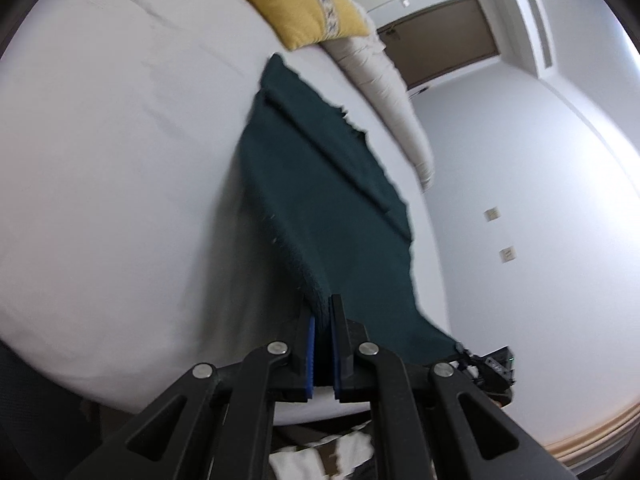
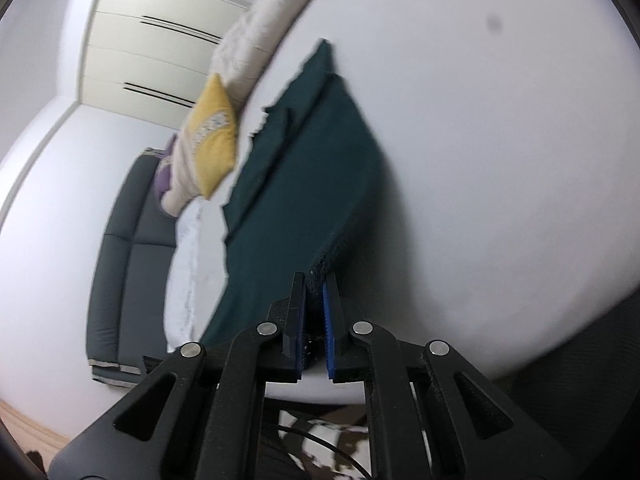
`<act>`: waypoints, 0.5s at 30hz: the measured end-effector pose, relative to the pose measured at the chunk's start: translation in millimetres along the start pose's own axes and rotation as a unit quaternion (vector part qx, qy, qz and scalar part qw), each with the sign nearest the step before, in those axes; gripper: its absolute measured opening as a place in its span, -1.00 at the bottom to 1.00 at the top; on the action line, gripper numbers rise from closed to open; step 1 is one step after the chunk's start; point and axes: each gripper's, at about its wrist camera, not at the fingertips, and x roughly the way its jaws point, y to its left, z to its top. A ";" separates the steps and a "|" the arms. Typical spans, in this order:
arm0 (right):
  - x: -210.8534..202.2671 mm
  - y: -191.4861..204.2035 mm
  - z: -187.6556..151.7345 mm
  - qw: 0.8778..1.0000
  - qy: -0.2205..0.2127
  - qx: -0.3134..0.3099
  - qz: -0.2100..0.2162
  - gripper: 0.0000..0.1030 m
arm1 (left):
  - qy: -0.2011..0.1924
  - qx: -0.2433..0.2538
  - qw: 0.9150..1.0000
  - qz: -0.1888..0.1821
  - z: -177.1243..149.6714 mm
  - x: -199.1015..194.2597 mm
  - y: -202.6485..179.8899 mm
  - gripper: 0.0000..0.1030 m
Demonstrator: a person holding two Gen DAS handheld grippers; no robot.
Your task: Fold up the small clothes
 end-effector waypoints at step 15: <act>64.1 102.0 156.3 0.996 -0.078 -0.028 0.025 -0.88 | -0.071 -0.022 0.995 -0.060 128.3 32.1 -23.7 -0.87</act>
